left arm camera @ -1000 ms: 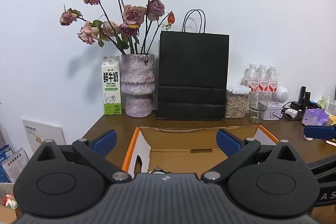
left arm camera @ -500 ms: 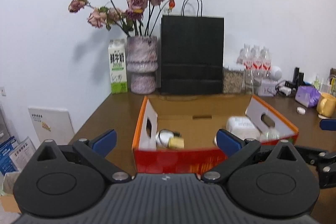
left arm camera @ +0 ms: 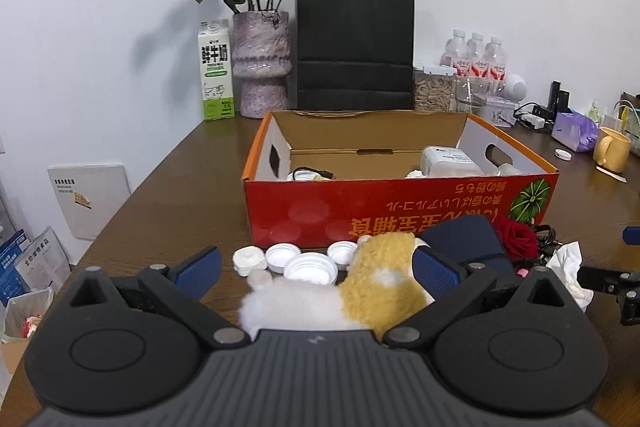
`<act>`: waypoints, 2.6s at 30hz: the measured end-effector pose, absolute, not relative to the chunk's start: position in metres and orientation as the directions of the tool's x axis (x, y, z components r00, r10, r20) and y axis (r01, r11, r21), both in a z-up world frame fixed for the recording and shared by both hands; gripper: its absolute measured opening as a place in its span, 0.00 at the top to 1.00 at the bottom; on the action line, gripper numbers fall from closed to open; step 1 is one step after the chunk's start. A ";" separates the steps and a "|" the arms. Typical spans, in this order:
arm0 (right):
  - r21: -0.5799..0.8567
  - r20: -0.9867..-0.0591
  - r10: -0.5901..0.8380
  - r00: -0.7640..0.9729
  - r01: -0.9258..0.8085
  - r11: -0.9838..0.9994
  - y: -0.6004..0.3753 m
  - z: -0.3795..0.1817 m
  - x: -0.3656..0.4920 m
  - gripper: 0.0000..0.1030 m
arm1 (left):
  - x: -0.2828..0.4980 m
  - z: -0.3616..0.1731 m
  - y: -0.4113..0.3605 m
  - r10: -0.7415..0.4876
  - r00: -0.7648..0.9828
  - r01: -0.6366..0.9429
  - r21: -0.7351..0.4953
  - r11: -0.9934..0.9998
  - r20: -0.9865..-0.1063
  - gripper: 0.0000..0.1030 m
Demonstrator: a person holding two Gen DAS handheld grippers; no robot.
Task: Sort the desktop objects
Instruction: 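Grasp the white-and-yellow sheep plush with the left tool while the right tool grasps a crumpled tissue, then carry the plush and tissue over the box and open both tools inside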
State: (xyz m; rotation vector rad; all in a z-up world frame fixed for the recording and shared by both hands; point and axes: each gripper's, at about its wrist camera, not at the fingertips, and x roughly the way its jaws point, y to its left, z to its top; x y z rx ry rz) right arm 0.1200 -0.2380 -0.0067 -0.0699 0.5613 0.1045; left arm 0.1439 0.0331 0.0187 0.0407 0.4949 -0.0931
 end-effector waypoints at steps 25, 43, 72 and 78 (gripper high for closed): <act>0.056 -0.591 0.210 0.779 -0.220 0.974 -0.242 -0.026 0.144 0.86 | 0.184 -0.004 0.013 -0.225 0.771 0.261 -0.025 0.965 -0.596 0.52; 0.011 -0.443 0.241 0.863 -0.264 0.965 -0.238 0.027 0.131 0.89 | 0.152 0.041 0.028 -0.207 0.877 0.214 -0.032 0.976 -0.434 0.57; 0.040 -0.309 0.186 0.933 -0.183 0.982 -0.204 0.087 0.310 0.89 | 0.309 0.081 0.004 -0.148 0.943 0.121 -0.108 0.987 -0.298 0.57; 0.049 -0.408 0.134 0.903 -0.125 0.991 -0.211 0.054 0.364 0.89 | 0.344 0.049 -0.006 -0.088 0.911 0.081 -0.034 0.996 -0.403 0.57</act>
